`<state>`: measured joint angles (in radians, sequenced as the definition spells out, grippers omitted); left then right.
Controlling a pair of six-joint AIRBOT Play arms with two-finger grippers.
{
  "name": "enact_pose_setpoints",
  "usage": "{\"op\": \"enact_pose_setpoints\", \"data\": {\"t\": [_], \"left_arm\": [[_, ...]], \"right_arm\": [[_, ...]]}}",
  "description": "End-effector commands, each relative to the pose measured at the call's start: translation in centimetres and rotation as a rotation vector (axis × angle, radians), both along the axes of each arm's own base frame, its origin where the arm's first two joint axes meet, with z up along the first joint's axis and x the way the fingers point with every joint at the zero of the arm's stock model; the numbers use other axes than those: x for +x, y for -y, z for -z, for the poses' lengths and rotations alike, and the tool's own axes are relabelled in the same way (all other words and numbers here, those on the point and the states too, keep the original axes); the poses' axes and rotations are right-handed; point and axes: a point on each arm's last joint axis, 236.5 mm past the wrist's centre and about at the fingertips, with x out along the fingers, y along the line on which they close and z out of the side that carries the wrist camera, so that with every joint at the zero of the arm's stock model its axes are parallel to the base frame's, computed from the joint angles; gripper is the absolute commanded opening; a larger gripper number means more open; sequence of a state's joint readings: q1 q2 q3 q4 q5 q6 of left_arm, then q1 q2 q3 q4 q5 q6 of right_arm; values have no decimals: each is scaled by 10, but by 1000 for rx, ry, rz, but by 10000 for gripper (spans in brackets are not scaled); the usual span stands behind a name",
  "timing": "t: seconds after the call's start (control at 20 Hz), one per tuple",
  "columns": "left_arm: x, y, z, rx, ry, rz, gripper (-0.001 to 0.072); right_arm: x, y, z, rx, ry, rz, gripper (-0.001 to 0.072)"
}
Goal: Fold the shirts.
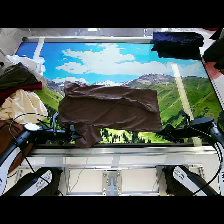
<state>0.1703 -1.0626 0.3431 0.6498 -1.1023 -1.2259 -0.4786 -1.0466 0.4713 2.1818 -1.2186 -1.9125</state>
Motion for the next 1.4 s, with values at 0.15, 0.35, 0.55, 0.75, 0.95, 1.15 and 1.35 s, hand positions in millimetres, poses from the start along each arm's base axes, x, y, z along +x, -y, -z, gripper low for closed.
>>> {"op": "enact_pose_setpoints", "data": {"t": [0.15,0.35,0.55,0.75,0.95,1.15,1.35], "left_arm": [[0,0,0,-1,0,1,9],[0,0,0,0,0,1,9],[0,0,0,0,0,1,9],[2,0,-2,3,27,20,9],[13,3,-56,-36,180,123,9],[16,-6,-130,-9,397,130,8],[46,-40,-200,140,688,-100,7]], "right_arm": [[35,17,12,-35,63,241,408],[44,28,17,-65,73,299,407],[33,19,32,-23,-11,282,353],[38,19,25,-12,-2,266,14],[46,6,-35,36,99,62,14],[42,-1,-123,-16,281,-116,14],[41,7,-185,-171,455,-163,13]]}}
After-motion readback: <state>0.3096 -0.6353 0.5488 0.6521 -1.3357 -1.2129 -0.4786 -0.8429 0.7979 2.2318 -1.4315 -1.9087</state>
